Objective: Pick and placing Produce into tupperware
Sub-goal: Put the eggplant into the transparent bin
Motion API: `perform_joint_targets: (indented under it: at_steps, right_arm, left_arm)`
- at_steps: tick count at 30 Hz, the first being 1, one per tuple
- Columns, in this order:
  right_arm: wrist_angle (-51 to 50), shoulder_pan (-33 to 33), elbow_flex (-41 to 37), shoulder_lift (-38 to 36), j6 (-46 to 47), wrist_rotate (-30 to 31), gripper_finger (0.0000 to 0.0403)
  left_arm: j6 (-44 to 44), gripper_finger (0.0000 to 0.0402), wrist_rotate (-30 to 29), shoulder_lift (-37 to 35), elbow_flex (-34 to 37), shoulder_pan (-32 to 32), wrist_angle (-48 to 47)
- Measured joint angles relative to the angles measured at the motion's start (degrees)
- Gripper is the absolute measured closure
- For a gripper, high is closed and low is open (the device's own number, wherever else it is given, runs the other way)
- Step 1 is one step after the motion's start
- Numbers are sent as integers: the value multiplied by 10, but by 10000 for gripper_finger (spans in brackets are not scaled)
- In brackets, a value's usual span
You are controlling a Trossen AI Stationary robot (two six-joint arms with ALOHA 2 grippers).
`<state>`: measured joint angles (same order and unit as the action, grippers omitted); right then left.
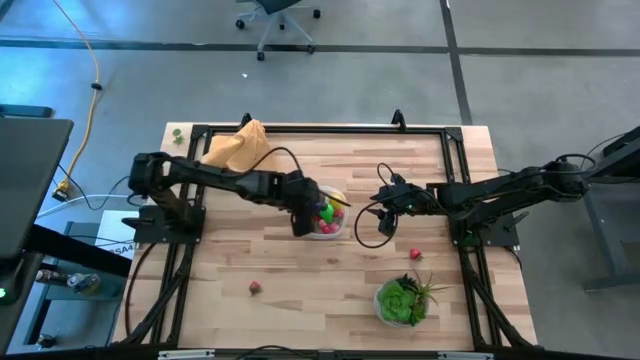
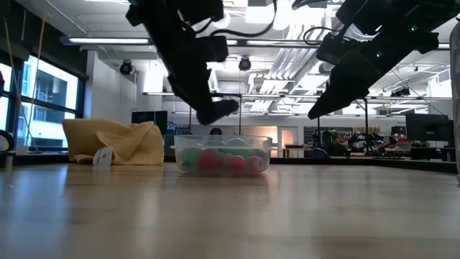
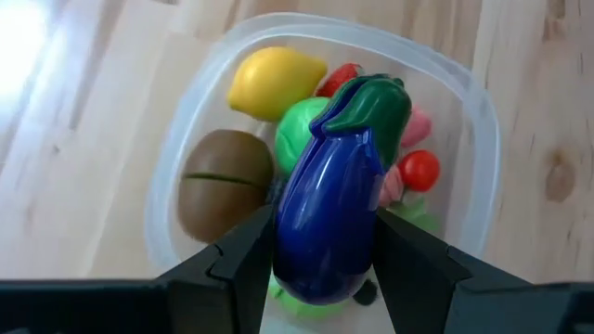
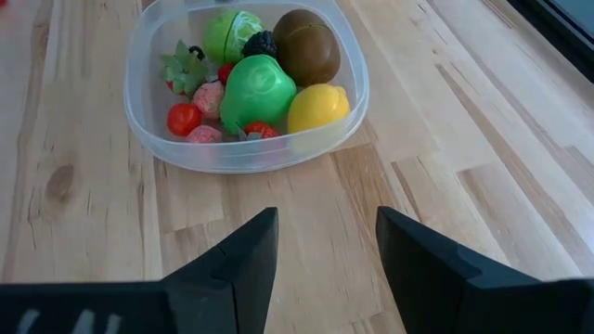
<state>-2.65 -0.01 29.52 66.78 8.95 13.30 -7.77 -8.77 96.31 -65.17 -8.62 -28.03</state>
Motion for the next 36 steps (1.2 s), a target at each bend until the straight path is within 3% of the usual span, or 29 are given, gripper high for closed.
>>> perform_joint_targets:
  at_steps: [6, 21, 36]
  right_arm:
    - [1, 0, 0, 0, 0, 0, 227]
    - [1, 0, 0, 0, 0, 0, 227]
    - [-1, 0, 0, 0, 0, 0, 227]
  left_arm:
    - [8, 238, 22, 42, -32, 0, -26]
    - [15, 238, 59, 71, -33, 0, -26]
    - [21, 238, 55, 75, -33, 0, -20]
